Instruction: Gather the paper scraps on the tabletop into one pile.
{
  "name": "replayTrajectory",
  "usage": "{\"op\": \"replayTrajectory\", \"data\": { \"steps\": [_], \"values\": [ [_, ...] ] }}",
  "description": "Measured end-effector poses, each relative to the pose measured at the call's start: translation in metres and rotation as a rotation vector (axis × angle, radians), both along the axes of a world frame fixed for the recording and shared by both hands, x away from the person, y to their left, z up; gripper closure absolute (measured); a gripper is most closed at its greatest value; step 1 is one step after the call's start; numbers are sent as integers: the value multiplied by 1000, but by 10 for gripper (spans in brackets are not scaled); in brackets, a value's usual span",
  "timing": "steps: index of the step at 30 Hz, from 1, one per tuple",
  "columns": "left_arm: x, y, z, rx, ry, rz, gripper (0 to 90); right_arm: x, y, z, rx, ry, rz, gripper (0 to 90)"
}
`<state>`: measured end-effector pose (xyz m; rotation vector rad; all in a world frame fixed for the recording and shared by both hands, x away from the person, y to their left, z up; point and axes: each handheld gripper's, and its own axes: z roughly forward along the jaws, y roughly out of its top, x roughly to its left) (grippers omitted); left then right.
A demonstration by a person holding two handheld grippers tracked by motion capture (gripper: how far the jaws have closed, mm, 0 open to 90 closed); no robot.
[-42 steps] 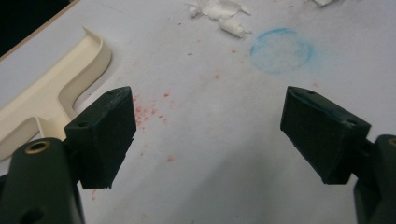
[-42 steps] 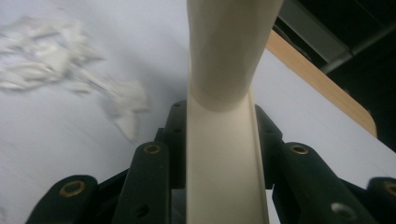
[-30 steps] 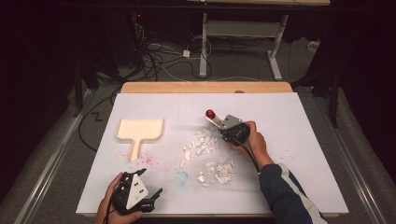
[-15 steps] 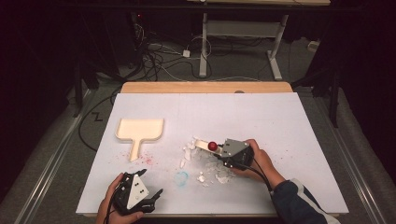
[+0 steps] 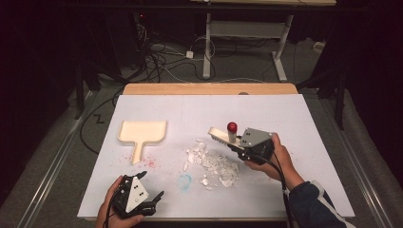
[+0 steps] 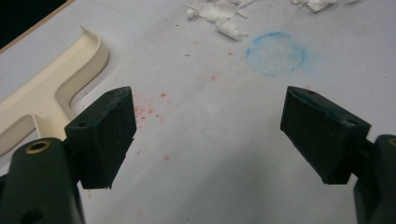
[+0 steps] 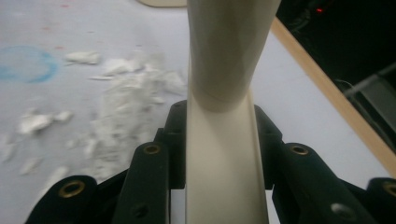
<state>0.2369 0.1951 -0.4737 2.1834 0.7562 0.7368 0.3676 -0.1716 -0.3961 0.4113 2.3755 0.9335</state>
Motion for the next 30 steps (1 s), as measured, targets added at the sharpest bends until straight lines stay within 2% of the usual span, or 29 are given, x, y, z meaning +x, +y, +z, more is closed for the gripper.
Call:
{"op": "replayTrajectory", "data": {
  "steps": [3, 5, 7, 8, 9, 11, 13, 15, 19, 23, 29, 30],
  "values": [
    [0, -1, 0, 7, 3, -4, 174, 19, 3, -3, -15, -19, -57, 679],
    [1, -2, 0, 9, 4, -6, 174, 35, 9, -9, -18, -23, -78, 679],
    [1, -2, -1, 3, 6, -3, 174, 51, 19, -17, -25, -39, -124, 679],
    [1, -1, -1, 5, 7, -4, 174, 59, 26, -23, -47, -59, -135, 679],
    [2, -1, -1, 7, 9, -6, 174, 65, 32, -27, -48, -65, -145, 679],
    [2, -1, -1, 3, 11, -4, 174, 74, 42, -35, -12, -36, -152, 680],
    [2, 0, -2, 0, 16, -5, 174, 78, 53, -42, -30, -46, -152, 679],
    [2, 0, -2, 4, 18, -7, 174, 78, 65, -47, -35, -28, -113, 679],
    [1, 0, -2, 3, 17, -6, 174, 66, 85, -52, -94, -29, -16, 675],
    [2, -2, -2, 10, 21, -9, 174, 52, 95, -52, -49, -3, 91, 675],
    [1, -1, -3, 5, 30, -13, 174, 31, 98, -51, -67, 19, 273, 672],
    [1, -1, -2, -2, 32, -13, 174, 27, 95, -50, -69, 38, 305, 671]
  ]
}}
